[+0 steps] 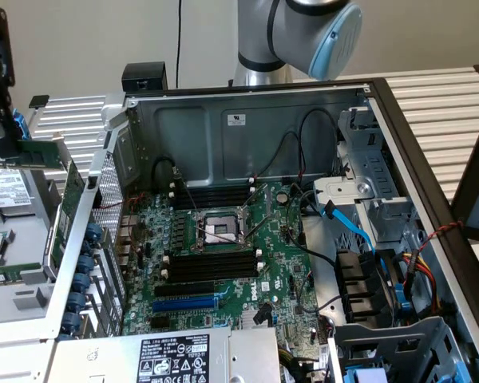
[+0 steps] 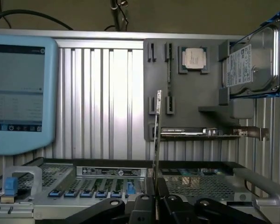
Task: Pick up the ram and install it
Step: 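Pick up the ram and move it above insertion slot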
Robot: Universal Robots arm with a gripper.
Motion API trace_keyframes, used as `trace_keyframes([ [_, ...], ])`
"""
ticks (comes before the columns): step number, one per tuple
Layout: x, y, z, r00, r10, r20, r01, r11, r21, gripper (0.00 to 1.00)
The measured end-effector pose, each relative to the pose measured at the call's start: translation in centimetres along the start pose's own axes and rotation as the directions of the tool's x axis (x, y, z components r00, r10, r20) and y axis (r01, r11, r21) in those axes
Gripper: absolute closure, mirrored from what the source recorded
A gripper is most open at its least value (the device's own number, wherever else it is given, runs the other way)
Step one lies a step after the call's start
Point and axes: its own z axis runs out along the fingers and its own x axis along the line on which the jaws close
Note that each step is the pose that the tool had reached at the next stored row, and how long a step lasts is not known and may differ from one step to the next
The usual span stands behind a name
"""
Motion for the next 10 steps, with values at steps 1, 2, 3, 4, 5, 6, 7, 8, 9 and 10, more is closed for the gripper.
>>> trace_keyframes([
  [1,0.0,-0.08,0.01,1.0000,0.000,0.0001,0.000,1.0000,-0.0017,0.86],
  [2,0.0,-0.07,0.01,1.0000,0.000,0.0002,0.000,1.0000,-0.0017,0.86],
  [3,0.0,-0.08,0.01,1.0000,0.000,0.0002,0.000,1.0000,-0.0017,0.86],
  [4,0.0,-0.40,0.00,1.0000,0.000,-0.0001,0.000,1.0000,-0.0031,0.86],
  [5,0.0,-0.85,0.00,1.0000,0.000,-0.0006,0.000,1.0000,-0.0030,0.86],
  [6,0.0,-1.30,0.02,1.0000,0.000,-0.0019,0.000,1.0000,-0.0029,0.86],
  [7,0.0,-1.75,0.02,1.0000,0.000,-0.0040,0.000,1.0000,-0.0028,0.86],
  [8,0.0,-2.20,0.03,1.0000,0.000,-0.0065,0.000,1.0000,-0.0028,0.86],
  [9,0.0,-2.65,0.03,1.0000,0.000,-0.0094,0.000,1.0000,-0.0028,0.86],
  [10,0.0,-3.11,0.04,0.9999,0.000,-0.0119,0.000,1.0000,-0.0027,0.86],
])
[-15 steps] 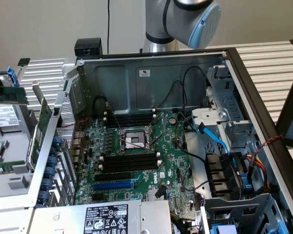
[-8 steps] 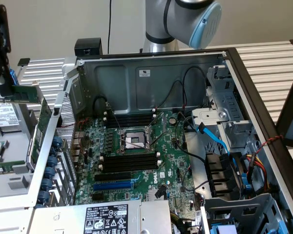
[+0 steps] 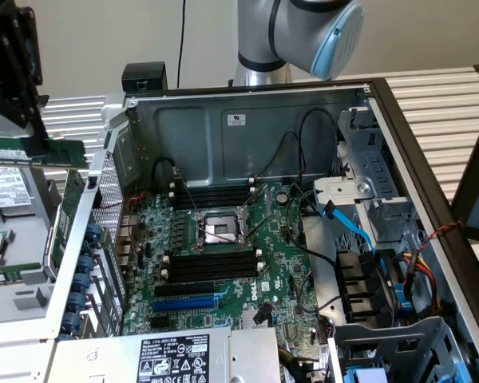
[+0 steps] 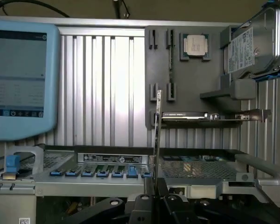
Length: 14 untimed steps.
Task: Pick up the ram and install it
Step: 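Pick up the ram and move it above insertion slot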
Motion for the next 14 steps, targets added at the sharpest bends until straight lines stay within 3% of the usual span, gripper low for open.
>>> trace_keyframes([
  [4,0.0,-1.84,0.02,1.0000,0.000,-0.0039,0.000,1.0000,-0.0001,0.86],
  [14,0.0,-6.13,0.06,1.0000,0.000,-0.0050,0.000,1.0000,0.0001,0.86],
])
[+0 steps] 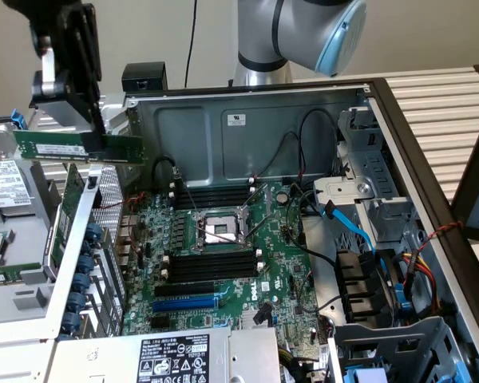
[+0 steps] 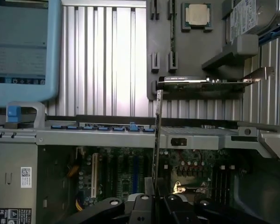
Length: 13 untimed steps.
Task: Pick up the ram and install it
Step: 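Pick up the ram and move it above insertion slot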
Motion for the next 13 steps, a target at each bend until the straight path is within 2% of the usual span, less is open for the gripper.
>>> trace_keyframes([
  [4,0.0,-1.54,0.02,1.0000,0.000,0.0000,0.000,1.0000,0.0007,0.86],
  [5,0.0,-1.84,0.02,1.0000,0.000,0.0001,0.000,1.0000,0.0029,0.86],
  [7,0.0,-2.36,0.02,1.0000,0.000,0.0001,0.000,0.9999,0.0106,0.86],
  [13,0.0,-3.78,0.03,1.0000,-0.002,0.0003,0.002,0.9990,0.0440,0.86],
])
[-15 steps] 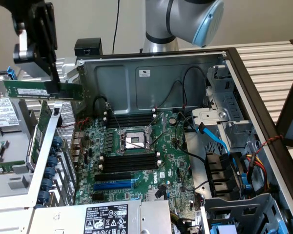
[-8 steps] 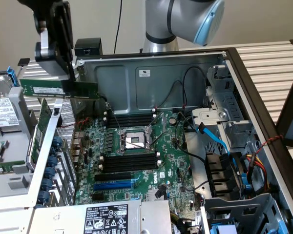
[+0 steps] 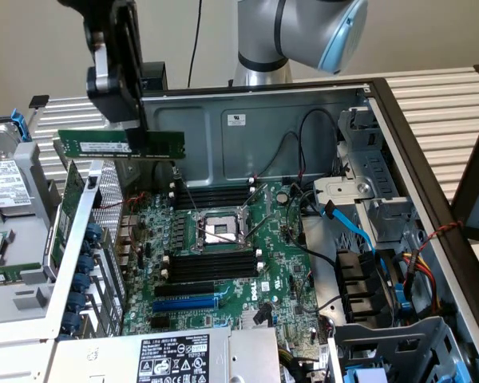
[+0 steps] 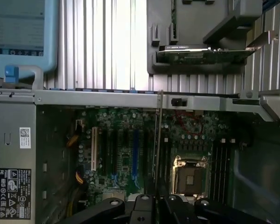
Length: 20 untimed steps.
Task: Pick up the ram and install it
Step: 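Pick up the ram and move it above insertion slot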
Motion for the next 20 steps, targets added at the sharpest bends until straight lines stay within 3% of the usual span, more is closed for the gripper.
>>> trace_keyframes([
  [4,-0.1,-1.29,0.14,1.0000,-0.001,-0.0045,0.001,0.9999,0.0132,0.86],
  [9,-0.5,-3.08,0.43,0.9998,-0.002,-0.0185,0.002,0.9997,0.0261,0.86],
  [13,-1.4,-4.31,0.63,0.9994,-0.003,-0.0335,0.004,0.9993,0.0384,0.86],
  [18,-3.0,-5.56,1.02,0.9989,-0.004,-0.0468,0.006,0.9991,0.0415,0.86],
  [20,-3.3,-5.75,1.18,0.9989,-0.004,-0.0477,0.006,0.9991,0.0420,0.86],
])
